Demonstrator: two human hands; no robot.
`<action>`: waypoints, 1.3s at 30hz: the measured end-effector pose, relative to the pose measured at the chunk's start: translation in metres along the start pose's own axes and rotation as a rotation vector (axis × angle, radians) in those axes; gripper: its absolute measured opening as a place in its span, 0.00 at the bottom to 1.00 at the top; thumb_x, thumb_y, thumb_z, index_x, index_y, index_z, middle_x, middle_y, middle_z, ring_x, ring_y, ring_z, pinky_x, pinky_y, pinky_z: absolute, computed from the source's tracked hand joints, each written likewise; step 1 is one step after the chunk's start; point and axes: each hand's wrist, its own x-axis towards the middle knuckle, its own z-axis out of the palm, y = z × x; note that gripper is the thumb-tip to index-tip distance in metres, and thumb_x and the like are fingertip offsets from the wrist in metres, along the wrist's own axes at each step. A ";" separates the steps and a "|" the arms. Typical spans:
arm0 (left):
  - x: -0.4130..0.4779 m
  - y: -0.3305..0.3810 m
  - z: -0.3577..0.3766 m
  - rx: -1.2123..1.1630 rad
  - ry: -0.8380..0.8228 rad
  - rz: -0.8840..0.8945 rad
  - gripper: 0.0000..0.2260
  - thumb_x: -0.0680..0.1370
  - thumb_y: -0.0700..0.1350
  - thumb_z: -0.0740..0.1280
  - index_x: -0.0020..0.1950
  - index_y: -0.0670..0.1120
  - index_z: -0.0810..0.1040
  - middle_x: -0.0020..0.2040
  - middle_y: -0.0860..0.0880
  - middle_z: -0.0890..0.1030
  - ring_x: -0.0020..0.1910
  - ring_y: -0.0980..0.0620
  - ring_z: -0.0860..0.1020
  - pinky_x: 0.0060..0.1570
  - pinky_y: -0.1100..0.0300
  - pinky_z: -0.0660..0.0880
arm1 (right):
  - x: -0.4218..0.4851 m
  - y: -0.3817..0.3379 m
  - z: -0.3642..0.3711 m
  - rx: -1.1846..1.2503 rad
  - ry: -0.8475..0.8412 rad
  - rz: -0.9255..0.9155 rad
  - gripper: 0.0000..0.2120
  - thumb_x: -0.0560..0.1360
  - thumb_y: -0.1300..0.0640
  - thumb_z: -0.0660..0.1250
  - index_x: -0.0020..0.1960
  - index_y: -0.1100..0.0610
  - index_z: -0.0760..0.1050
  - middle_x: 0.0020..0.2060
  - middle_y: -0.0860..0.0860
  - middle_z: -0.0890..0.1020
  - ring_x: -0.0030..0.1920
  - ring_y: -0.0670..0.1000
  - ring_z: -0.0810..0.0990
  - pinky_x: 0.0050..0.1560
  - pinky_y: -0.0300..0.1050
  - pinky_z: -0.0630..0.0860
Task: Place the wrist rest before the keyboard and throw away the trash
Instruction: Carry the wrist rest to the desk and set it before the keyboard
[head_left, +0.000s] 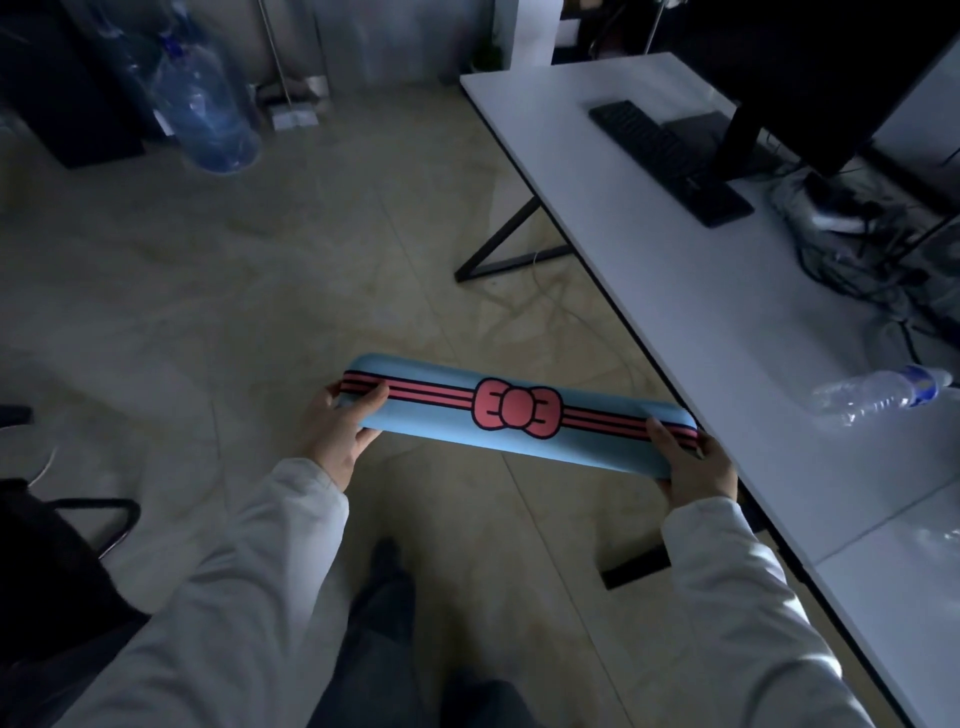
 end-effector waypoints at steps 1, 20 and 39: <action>0.015 0.007 0.006 -0.001 -0.006 -0.007 0.21 0.73 0.37 0.68 0.65 0.40 0.69 0.60 0.44 0.76 0.59 0.47 0.76 0.60 0.55 0.72 | 0.008 -0.006 0.011 0.007 0.009 -0.001 0.19 0.67 0.57 0.73 0.55 0.62 0.74 0.48 0.56 0.76 0.50 0.55 0.75 0.52 0.50 0.75; 0.257 0.142 0.116 0.137 -0.249 -0.087 0.15 0.71 0.38 0.71 0.56 0.43 0.73 0.49 0.49 0.79 0.48 0.53 0.79 0.55 0.57 0.74 | 0.125 -0.105 0.163 0.023 0.275 0.027 0.25 0.68 0.54 0.72 0.62 0.61 0.72 0.50 0.54 0.76 0.50 0.54 0.75 0.59 0.56 0.75; 0.424 0.189 0.356 0.343 -0.375 -0.072 0.23 0.72 0.38 0.70 0.65 0.38 0.71 0.59 0.41 0.76 0.58 0.45 0.76 0.57 0.54 0.74 | 0.335 -0.204 0.197 0.274 0.441 0.109 0.26 0.67 0.57 0.73 0.62 0.63 0.71 0.50 0.55 0.74 0.51 0.55 0.74 0.61 0.58 0.74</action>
